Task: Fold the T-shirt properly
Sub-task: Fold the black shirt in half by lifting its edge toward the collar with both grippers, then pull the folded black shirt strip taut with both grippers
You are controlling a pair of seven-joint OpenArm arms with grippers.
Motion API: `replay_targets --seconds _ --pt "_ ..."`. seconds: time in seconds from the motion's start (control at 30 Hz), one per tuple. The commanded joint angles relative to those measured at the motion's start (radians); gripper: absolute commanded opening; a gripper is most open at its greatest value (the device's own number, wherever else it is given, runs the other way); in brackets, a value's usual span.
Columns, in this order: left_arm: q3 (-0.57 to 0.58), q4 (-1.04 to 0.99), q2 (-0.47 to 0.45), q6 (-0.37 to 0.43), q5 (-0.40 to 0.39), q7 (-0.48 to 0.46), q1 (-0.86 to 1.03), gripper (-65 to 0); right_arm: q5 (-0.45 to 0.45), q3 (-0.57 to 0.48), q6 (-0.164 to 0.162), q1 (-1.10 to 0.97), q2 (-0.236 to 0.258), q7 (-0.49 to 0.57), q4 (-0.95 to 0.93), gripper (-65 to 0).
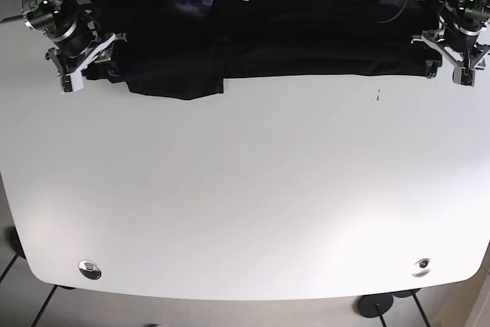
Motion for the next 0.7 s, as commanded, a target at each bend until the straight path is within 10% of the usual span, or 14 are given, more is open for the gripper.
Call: replay_targets --seconds 0.03,0.27,0.47,0.7 --pt "-0.01 0.029 -0.016 0.0 -0.064 -0.013 0.027 -30.4 0.075 0.016 -0.003 -0.001 0.019 0.015 0.019 -32.5" --pt "0.09 -0.064 -0.015 0.008 -0.083 -0.018 0.069 -38.6 0.137 -0.099 -0.012 -0.001 0.05 0.013 0.01 -33.1" --pt "0.093 -0.232 -0.055 0.001 -0.083 -0.018 0.073 -51.8 -0.107 -0.179 -0.001 0.002 0.043 0.02 -0.139 -48.7" --pt "0.097 -0.357 -0.079 0.006 -0.083 -0.093 0.069 -51.8 -0.12 -0.188 -0.004 0.018 0.073 0.158 -0.383 -50.4"
